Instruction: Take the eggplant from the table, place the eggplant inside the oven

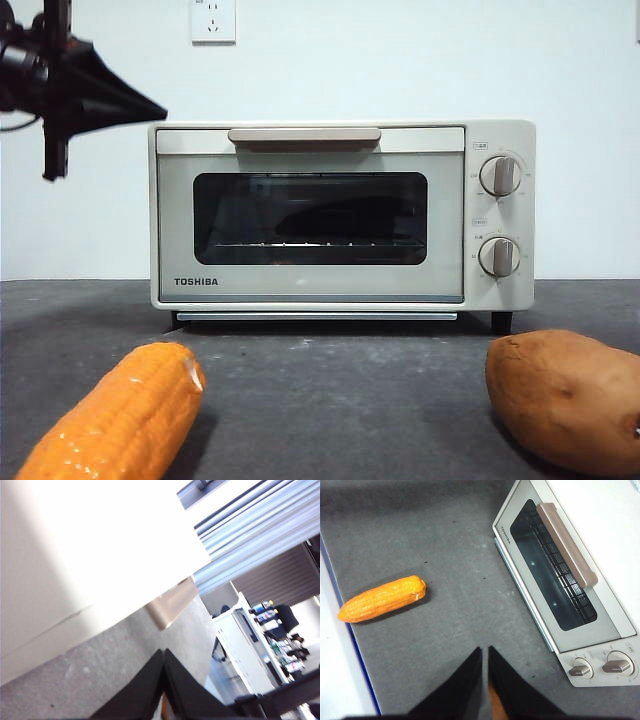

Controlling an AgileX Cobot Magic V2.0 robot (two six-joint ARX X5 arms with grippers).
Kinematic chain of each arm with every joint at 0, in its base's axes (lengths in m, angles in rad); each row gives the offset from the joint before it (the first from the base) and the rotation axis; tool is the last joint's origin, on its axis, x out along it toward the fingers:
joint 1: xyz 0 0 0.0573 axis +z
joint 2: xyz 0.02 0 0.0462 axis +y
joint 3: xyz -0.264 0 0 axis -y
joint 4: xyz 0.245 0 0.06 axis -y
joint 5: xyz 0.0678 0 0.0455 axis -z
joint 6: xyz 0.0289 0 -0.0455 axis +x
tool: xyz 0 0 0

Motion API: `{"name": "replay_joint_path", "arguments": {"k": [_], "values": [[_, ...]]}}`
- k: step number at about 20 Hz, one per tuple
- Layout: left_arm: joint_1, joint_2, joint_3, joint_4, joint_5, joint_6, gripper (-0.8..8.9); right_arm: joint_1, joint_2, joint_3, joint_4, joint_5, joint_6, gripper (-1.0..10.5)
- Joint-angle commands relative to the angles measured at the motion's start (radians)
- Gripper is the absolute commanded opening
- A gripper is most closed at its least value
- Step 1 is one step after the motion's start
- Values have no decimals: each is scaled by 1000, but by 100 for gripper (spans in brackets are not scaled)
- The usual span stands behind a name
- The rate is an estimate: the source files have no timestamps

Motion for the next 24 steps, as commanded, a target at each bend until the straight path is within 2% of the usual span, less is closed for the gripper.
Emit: {"name": "replay_joint_path", "arguments": {"k": [1, 7, 11, 15, 19, 24], "values": [[-7, -68, 18, -52, -93, 9, 6, 4, 10, -29, 5, -2, 16, 4], [-61, -282, 16, -313, -466, 262, 6, -103, 10, -174, 7, 3, 1, 4], [-94, -398, 1, -398, -605, 322, 6, -224, -3, -285, 56, 8, 38, 4], [-124, -514, -84, -362, -746, 304, 6, -368, -68, -401, 167, 7, 107, 4], [-179, -700, -304, -256, -940, 198, 6, -545, -232, -585, 410, -4, 184, 4], [-303, -884, -521, -148, -1141, 53, 6, -605, -415, -802, 706, -21, 230, 4]]}}
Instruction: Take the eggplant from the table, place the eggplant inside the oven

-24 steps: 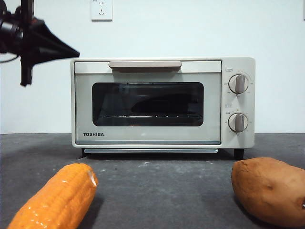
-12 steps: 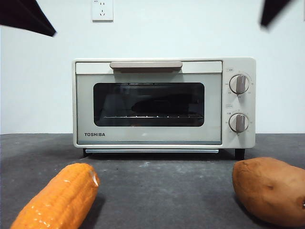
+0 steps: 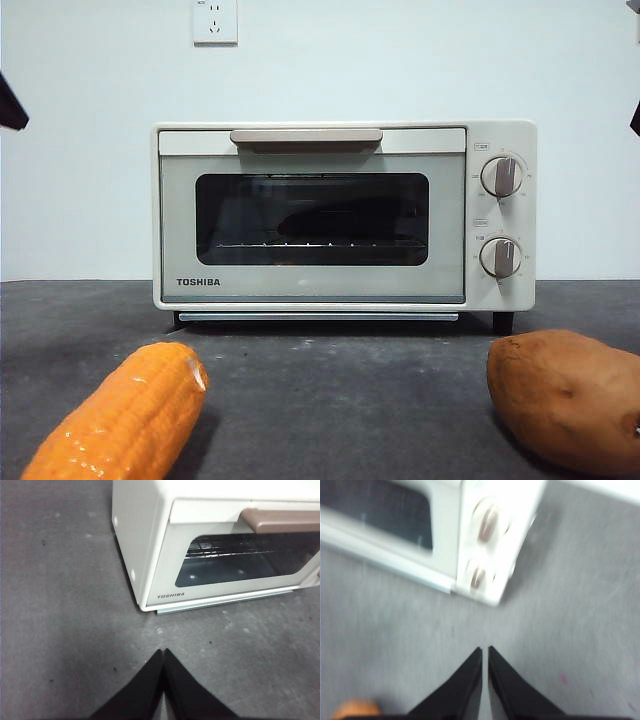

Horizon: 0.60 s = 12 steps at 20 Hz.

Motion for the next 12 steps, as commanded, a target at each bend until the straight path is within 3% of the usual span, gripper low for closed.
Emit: {"name": "replay_joint_path", "arguments": {"k": [1, 3, 12], "values": [[-62, -51, -56, 30, -69, -87, 6, 5, -53, -82, 142, 2, 30, 4], [-99, -62, -62, -15, -68, -126, 6, 5, -82, -109, 167, 3, 33, 4], [-104, -59, -62, -17, -68, -125, 6, 5, -94, -108, 170, 5, 32, 4]]}}
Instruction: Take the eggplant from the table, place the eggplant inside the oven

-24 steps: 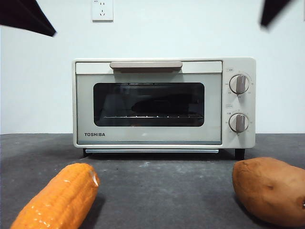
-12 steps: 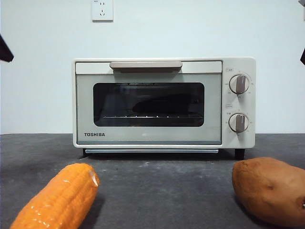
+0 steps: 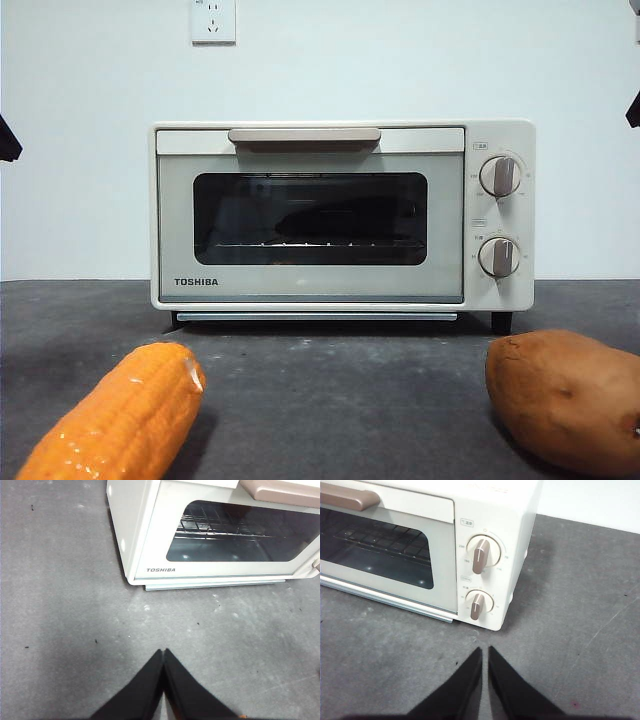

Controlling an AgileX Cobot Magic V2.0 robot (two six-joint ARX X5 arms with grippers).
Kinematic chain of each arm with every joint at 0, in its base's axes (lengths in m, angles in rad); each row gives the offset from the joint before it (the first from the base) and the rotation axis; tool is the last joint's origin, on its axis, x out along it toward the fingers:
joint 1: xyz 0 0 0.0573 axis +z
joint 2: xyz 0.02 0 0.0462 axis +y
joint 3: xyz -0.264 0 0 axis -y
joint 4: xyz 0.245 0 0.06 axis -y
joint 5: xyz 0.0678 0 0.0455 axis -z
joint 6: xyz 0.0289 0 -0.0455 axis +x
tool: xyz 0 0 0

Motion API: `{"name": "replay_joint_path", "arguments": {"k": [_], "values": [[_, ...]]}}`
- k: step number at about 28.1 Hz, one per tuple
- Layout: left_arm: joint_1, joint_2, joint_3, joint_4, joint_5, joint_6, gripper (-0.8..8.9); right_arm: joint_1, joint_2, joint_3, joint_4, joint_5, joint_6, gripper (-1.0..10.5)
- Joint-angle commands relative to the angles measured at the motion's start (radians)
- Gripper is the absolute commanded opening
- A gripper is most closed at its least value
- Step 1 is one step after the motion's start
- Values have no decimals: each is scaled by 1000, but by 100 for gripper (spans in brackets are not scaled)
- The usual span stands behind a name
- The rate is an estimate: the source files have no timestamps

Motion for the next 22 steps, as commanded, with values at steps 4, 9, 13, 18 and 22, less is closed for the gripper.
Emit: {"name": "replay_joint_path", "arguments": {"k": [4, 9, 13, 18, 22], "values": [[-3, -16, 3, -1, -8, 8, 6, 5, 2, 7, 10, 3, 10, 4], [37, -192, -25, 14, -43, 187, 6, 5, 2, 7, 10, 2, 10, 4], [124, -360, -118, 112, -64, 241, 6, 5, 2, 7, 10, 3, 10, 4], [254, -529, -274, 243, -69, 259, 6, 5, 2, 7, 10, 3, 10, 4], [333, -624, -349, 238, -69, 259, 6, 5, 2, 7, 10, 3, 10, 4]]}}
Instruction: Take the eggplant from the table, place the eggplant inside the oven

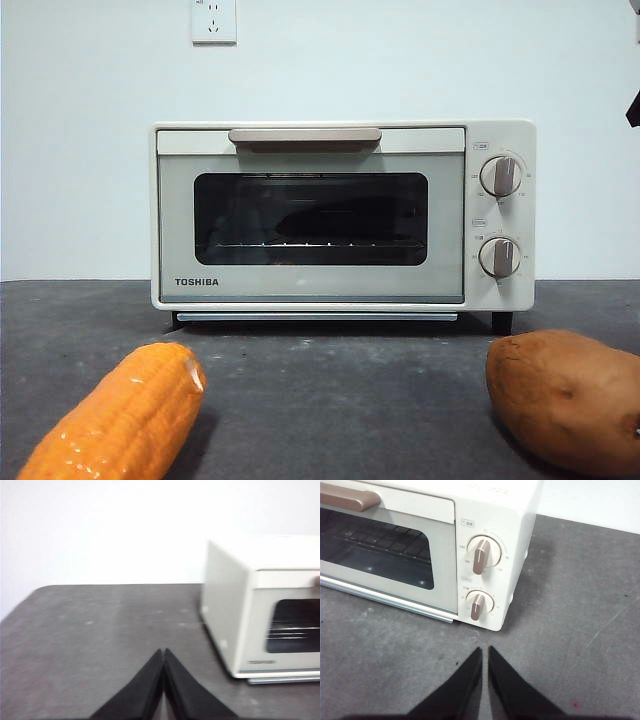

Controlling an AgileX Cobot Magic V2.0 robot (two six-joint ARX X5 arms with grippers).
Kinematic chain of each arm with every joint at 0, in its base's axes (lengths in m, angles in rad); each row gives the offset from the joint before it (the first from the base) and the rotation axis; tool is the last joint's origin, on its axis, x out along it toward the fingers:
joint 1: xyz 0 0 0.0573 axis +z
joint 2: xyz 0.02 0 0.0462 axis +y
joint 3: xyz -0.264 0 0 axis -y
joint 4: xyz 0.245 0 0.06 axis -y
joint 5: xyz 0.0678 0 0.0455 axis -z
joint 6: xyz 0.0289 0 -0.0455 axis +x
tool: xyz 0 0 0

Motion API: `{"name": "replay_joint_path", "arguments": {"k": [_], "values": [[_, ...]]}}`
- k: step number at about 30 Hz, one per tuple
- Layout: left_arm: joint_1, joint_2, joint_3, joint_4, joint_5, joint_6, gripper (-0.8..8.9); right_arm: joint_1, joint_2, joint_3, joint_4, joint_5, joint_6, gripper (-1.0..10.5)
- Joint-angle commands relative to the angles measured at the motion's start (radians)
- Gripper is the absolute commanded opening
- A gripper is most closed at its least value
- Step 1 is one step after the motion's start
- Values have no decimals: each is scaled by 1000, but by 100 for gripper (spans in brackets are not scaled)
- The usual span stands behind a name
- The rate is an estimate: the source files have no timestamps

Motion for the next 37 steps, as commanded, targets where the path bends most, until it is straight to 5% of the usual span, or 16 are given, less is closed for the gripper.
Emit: {"name": "replay_joint_path", "arguments": {"k": [1, 15, 37], "values": [[39, -45, -38, 14, -3, 18, 6, 5, 2, 7, 10, 2, 10, 4], [107, -46, -199, 3, -1, 18, 6, 5, 2, 7, 11, 2, 10, 4], [107, -46, -198, -33, 2, 18, 6, 5, -11, 7, -2, 3, 3, 4]]}}
